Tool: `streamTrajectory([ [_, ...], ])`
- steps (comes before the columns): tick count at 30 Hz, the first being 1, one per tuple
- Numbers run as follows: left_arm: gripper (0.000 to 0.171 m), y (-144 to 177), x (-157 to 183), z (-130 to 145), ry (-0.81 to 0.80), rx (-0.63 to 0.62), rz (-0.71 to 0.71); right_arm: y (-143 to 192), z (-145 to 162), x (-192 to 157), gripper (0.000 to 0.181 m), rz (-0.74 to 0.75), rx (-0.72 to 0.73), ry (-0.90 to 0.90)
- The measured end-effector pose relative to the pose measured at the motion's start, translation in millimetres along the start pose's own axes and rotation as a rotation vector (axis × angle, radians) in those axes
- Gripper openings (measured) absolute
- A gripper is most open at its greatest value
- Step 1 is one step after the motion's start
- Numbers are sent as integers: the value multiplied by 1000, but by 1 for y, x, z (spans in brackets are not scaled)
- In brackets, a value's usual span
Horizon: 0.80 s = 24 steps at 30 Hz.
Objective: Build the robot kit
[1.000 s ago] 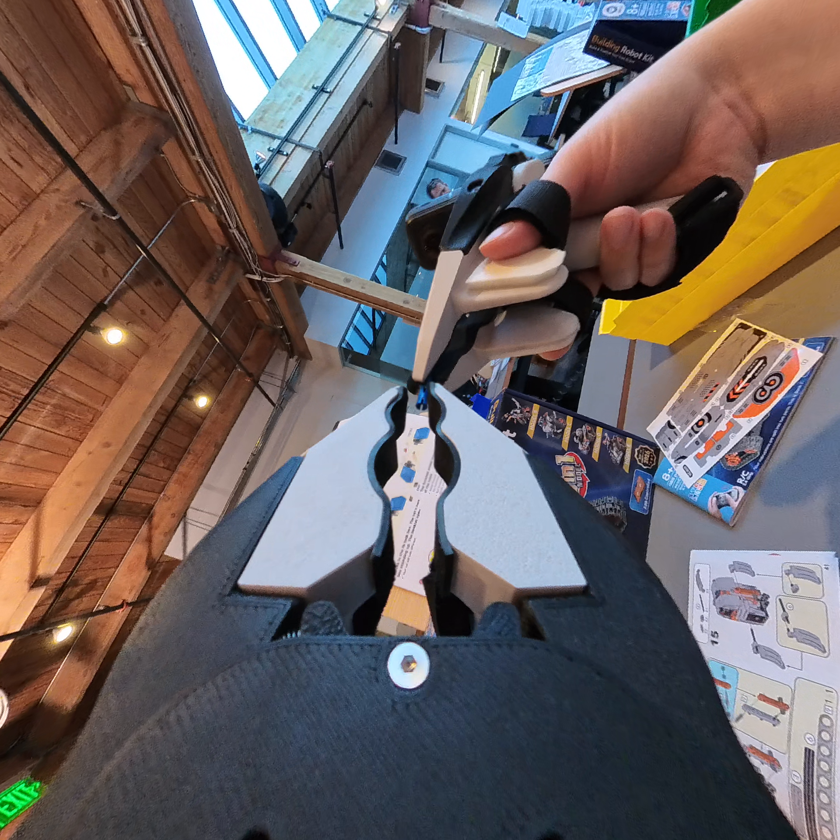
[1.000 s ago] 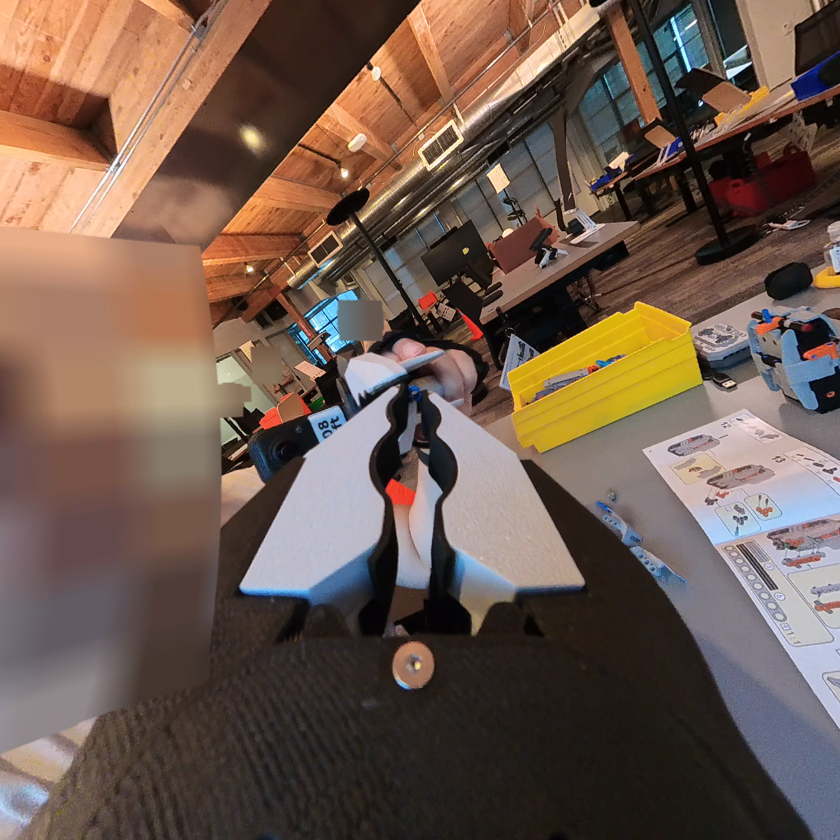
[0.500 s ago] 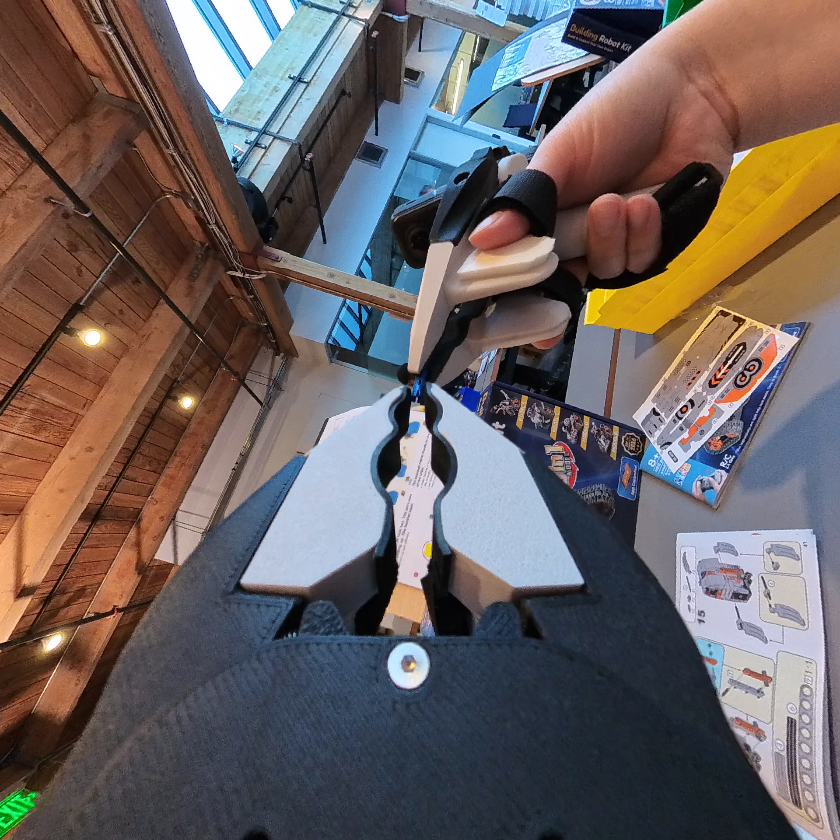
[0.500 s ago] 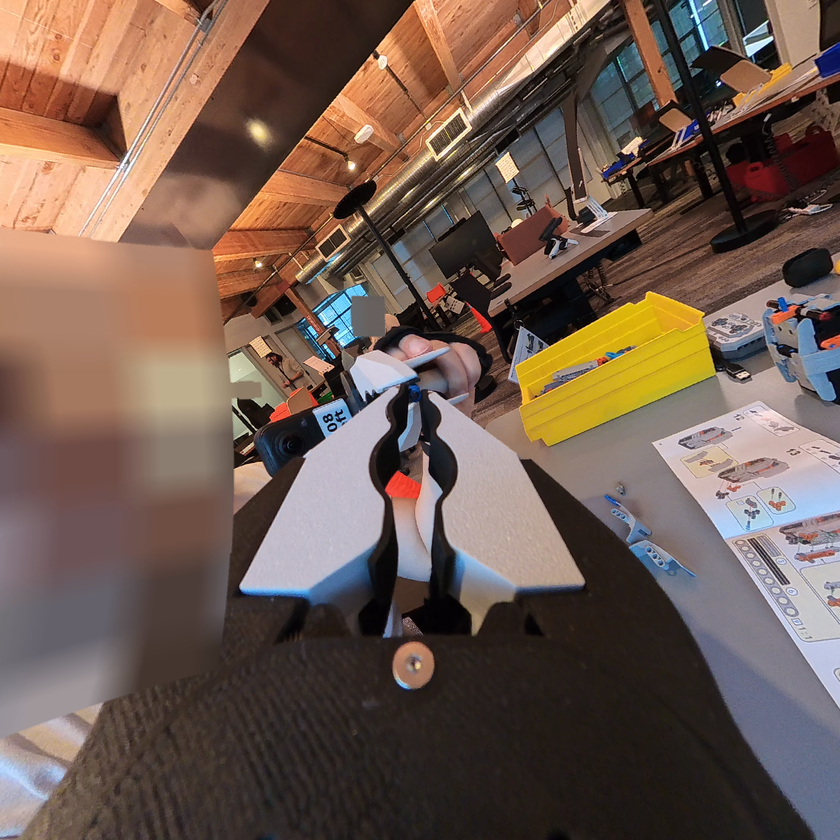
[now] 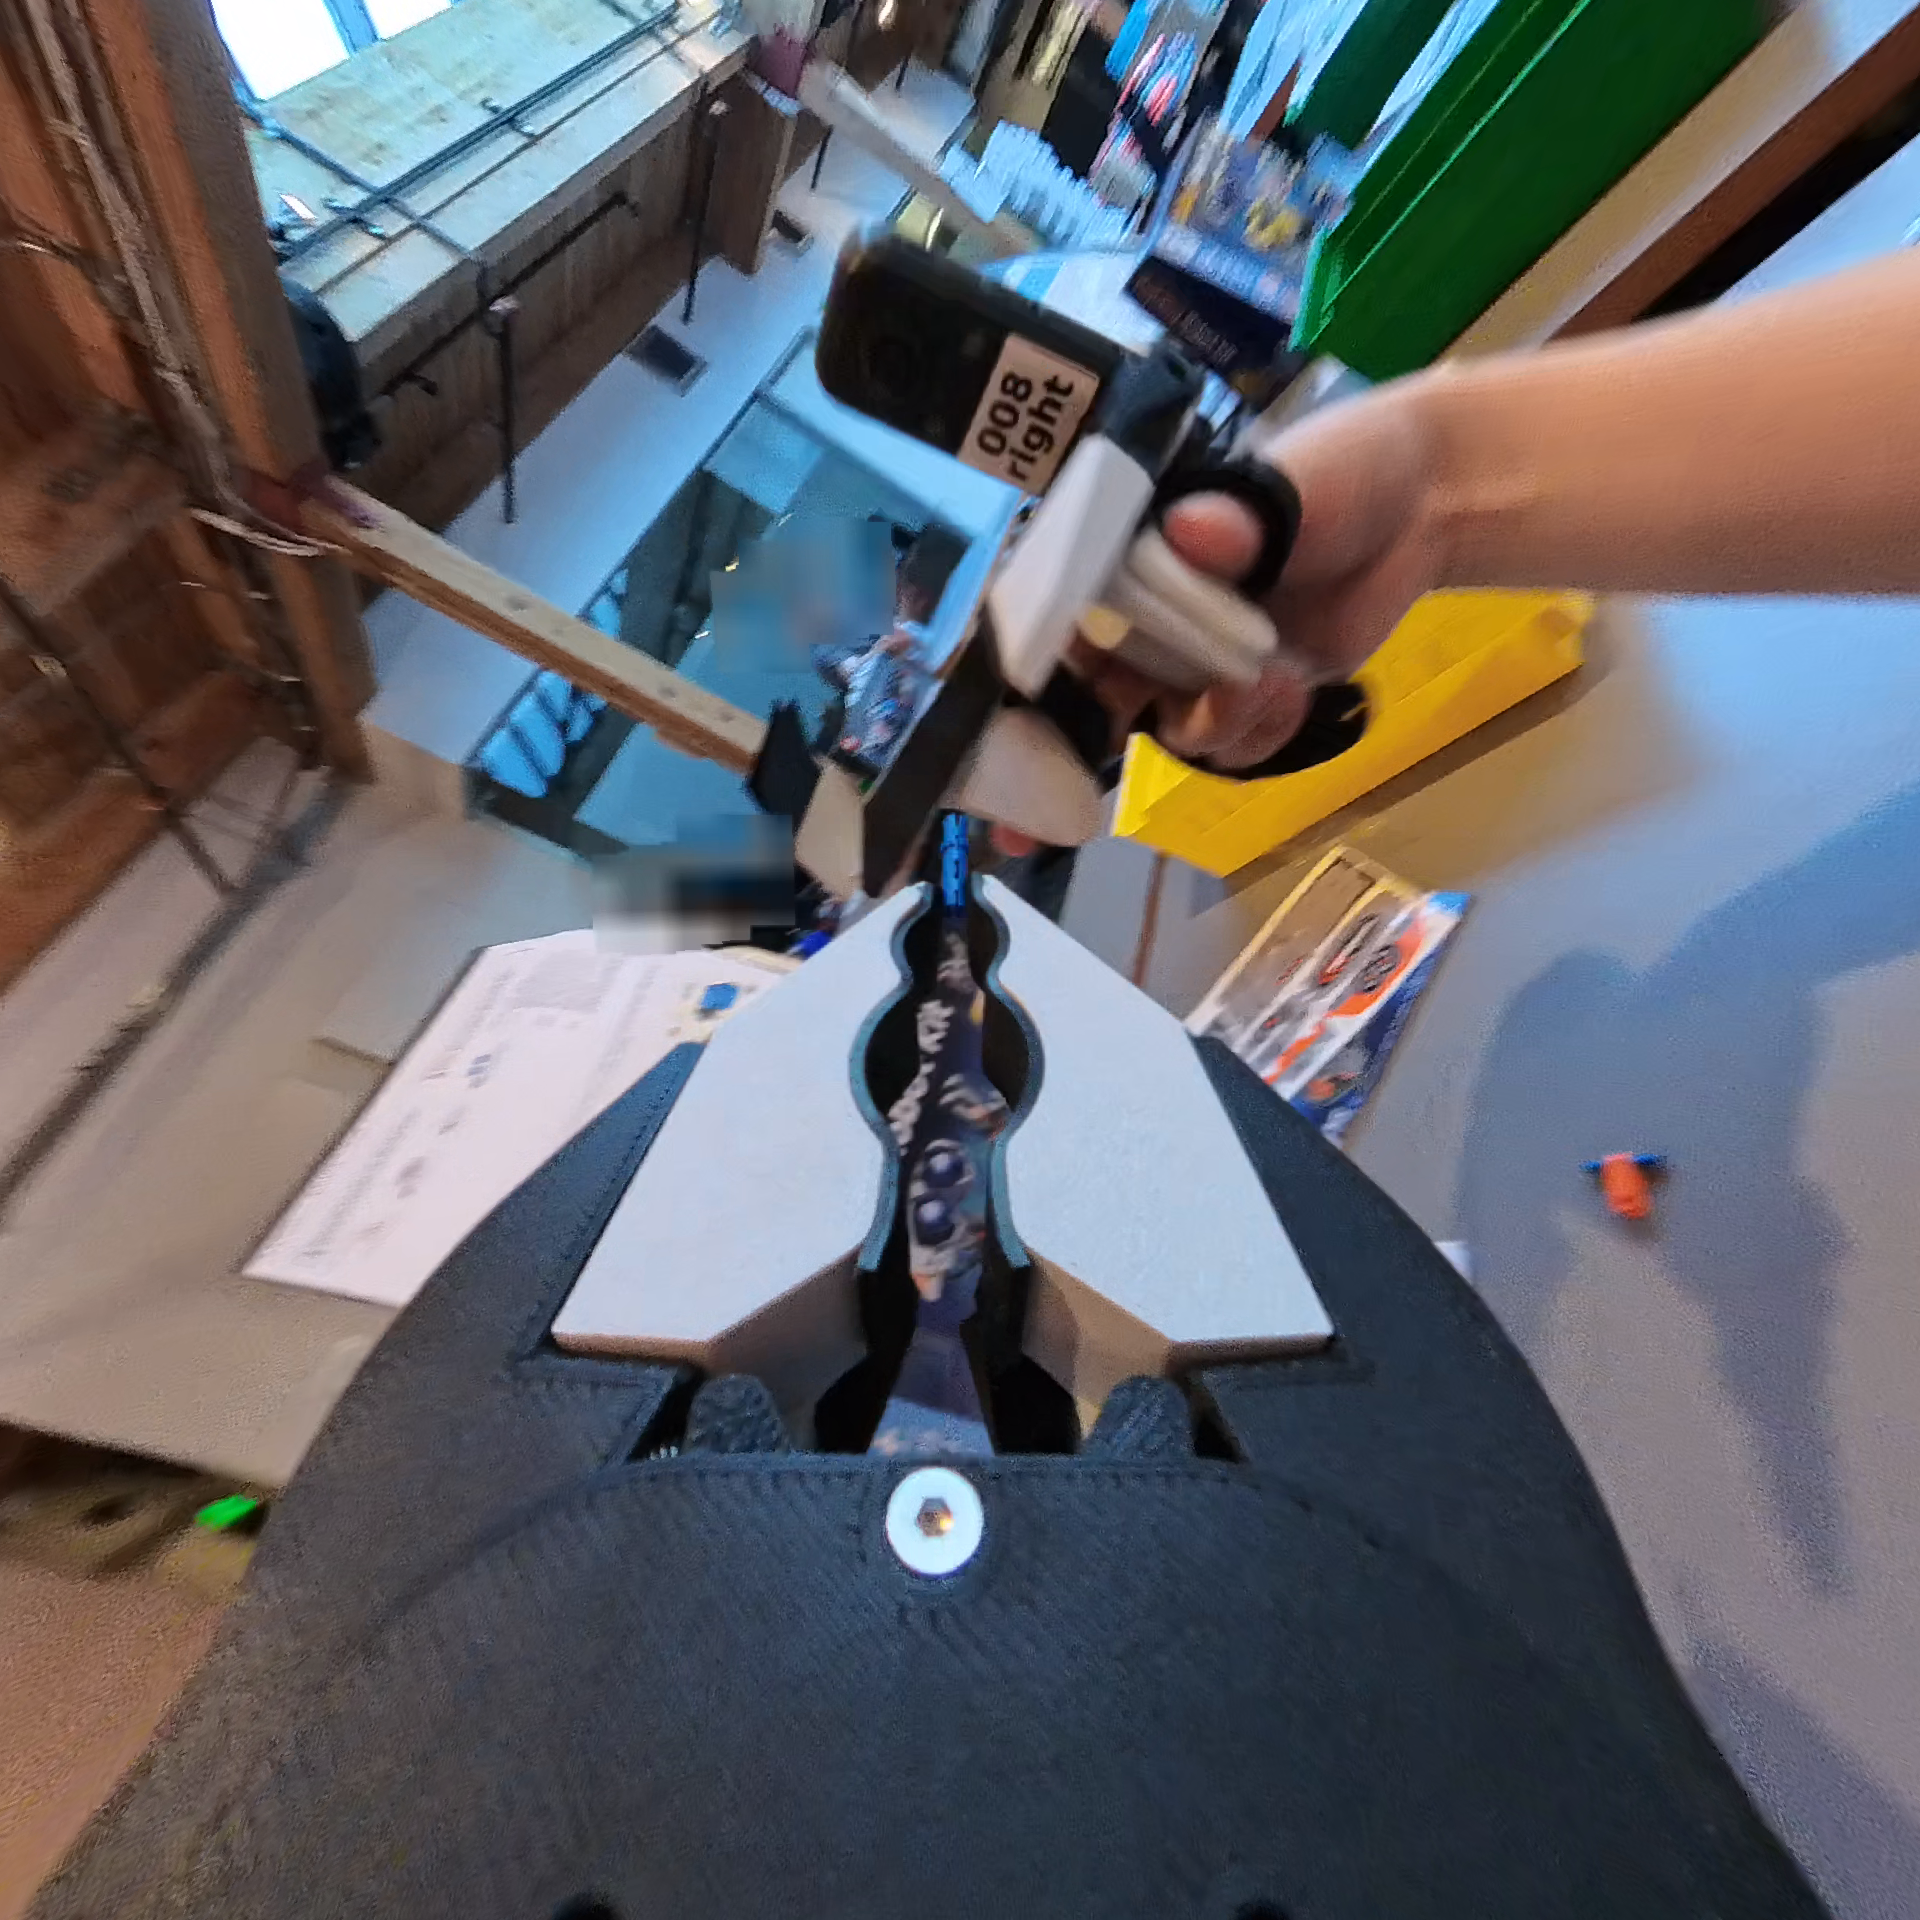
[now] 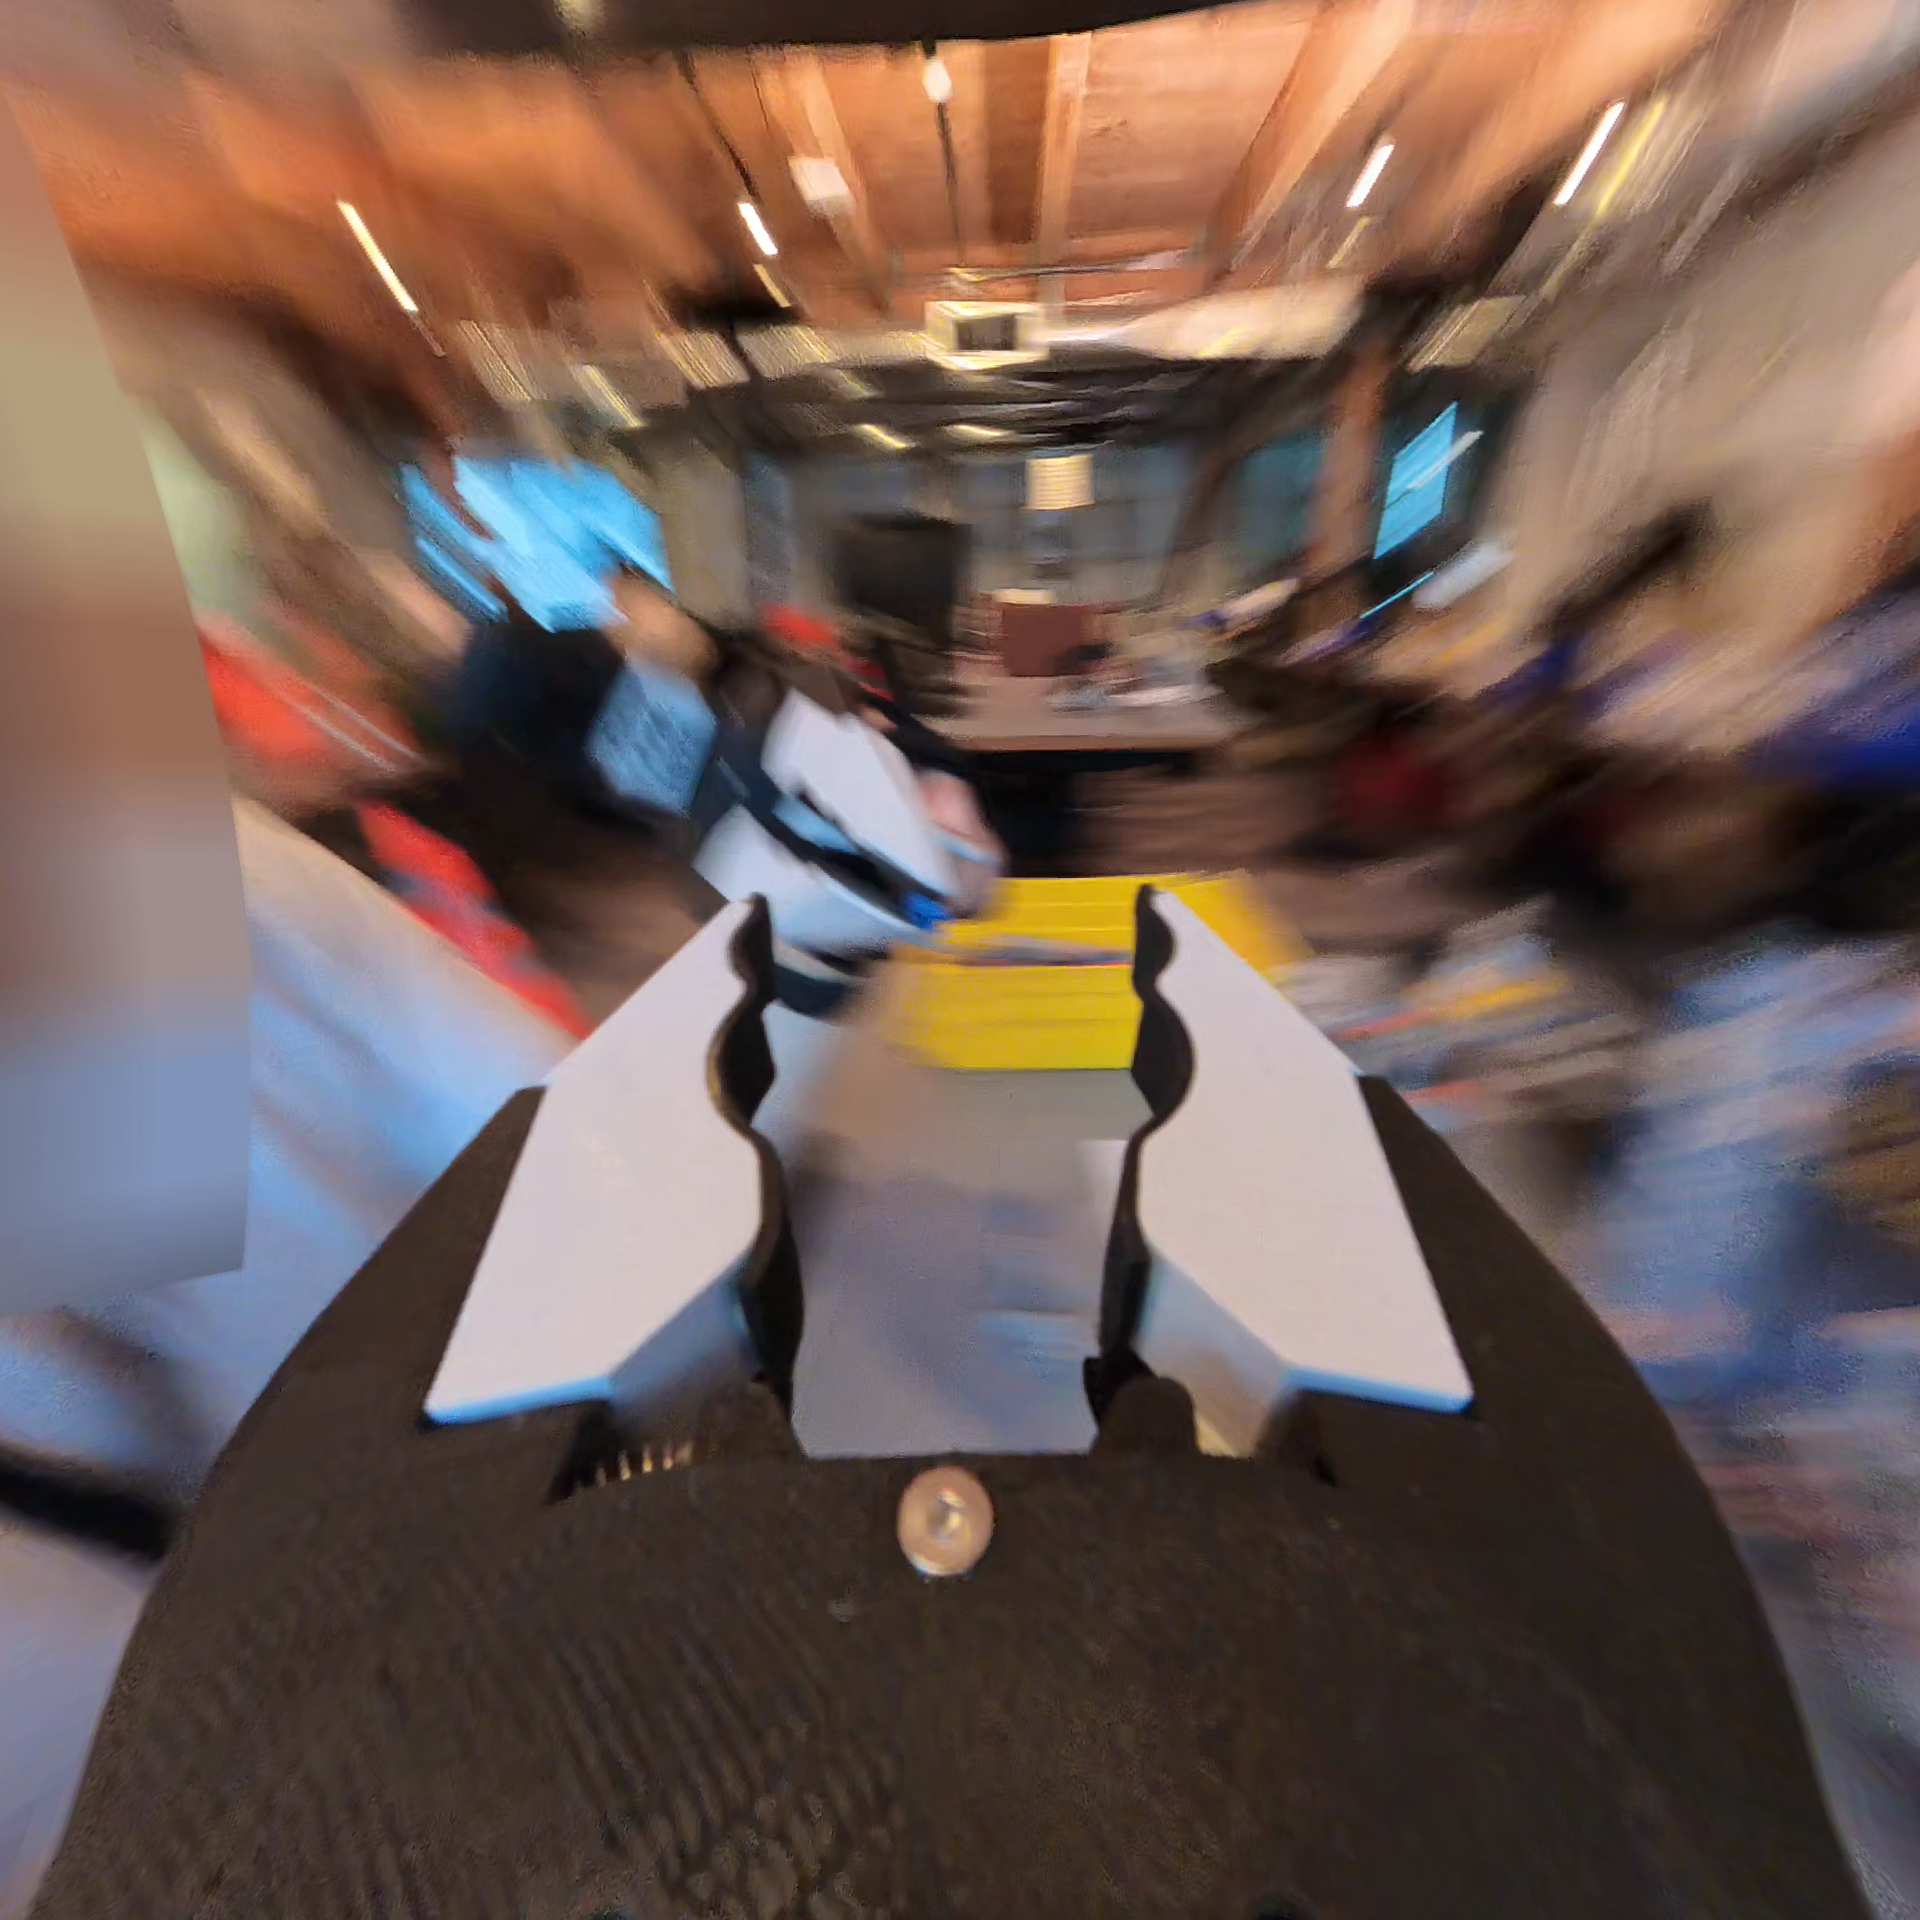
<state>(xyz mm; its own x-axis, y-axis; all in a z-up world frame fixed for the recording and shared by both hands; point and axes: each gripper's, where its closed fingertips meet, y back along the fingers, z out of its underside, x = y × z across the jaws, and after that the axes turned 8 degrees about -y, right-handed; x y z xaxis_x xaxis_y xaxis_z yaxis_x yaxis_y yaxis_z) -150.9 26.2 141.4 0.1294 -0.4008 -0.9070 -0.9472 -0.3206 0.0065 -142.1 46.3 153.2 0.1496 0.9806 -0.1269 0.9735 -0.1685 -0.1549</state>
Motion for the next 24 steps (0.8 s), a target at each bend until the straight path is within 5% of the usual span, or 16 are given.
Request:
streamTrajectory([
  [3, 2, 11, 4, -10, 109, 98, 83, 11, 3, 0, 64, 167, 13, 636],
  [5, 2, 16, 10, -12, 162, 128, 151, 17, 2, 4, 43, 254, 15, 813],
  [9, 2, 24, 15, -20, 208, 187, 223, 6, 10, -16, 21, 163, -24, 810],
  [24, 2, 38, 29, -28, 194, 203, 324, -29, 32, -72, 8, 19, -175, 949],
])
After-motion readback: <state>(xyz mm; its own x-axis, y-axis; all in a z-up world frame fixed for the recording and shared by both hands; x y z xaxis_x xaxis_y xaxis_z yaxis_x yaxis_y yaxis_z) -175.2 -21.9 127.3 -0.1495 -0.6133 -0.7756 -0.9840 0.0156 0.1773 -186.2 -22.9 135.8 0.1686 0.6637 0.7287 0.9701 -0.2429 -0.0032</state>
